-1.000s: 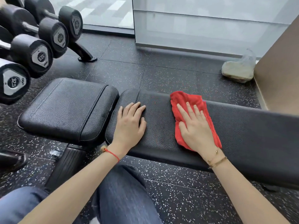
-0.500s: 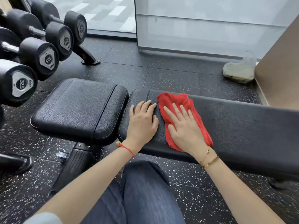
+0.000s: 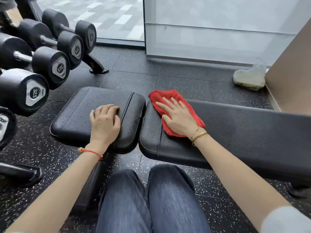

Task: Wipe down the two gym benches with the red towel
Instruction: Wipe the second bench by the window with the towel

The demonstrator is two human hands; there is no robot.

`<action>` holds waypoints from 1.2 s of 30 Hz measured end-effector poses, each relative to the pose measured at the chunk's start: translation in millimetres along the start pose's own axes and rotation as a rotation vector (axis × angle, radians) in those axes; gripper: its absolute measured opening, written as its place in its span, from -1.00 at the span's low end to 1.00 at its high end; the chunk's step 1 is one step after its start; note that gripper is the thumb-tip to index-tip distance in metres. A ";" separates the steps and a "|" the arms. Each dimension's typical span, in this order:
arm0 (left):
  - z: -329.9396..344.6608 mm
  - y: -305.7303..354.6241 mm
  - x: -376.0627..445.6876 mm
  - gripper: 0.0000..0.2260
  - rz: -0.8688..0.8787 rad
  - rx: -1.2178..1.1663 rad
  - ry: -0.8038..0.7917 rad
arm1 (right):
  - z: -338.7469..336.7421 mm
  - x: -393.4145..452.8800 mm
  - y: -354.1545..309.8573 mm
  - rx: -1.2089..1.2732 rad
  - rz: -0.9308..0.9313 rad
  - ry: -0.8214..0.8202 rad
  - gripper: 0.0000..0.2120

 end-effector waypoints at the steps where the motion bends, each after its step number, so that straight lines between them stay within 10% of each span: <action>1: 1.2 -1.2 0.6 -0.64 -0.011 -0.022 0.000 | -1.2 2.6 -2.1 -0.005 -0.025 -0.014 -0.49; 25: 4.3 -8.8 0.1 -0.62 0.000 -0.110 0.030 | 16.4 -41.5 -57.7 0.010 -0.254 -0.017 -0.53; 36: 3.3 -9.0 -1.9 -0.66 0.003 -0.125 0.022 | 8.9 18.4 -53.1 -0.008 0.032 -0.035 -0.52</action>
Point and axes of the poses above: each hand's wrist, its own x-axis towards the middle knuckle, its own z-axis out of the palm, y = z × x, the point moved 1 cm from there along x, towards the middle knuckle, and after that the axes turned 2 degrees about y, right-handed, at the moved point
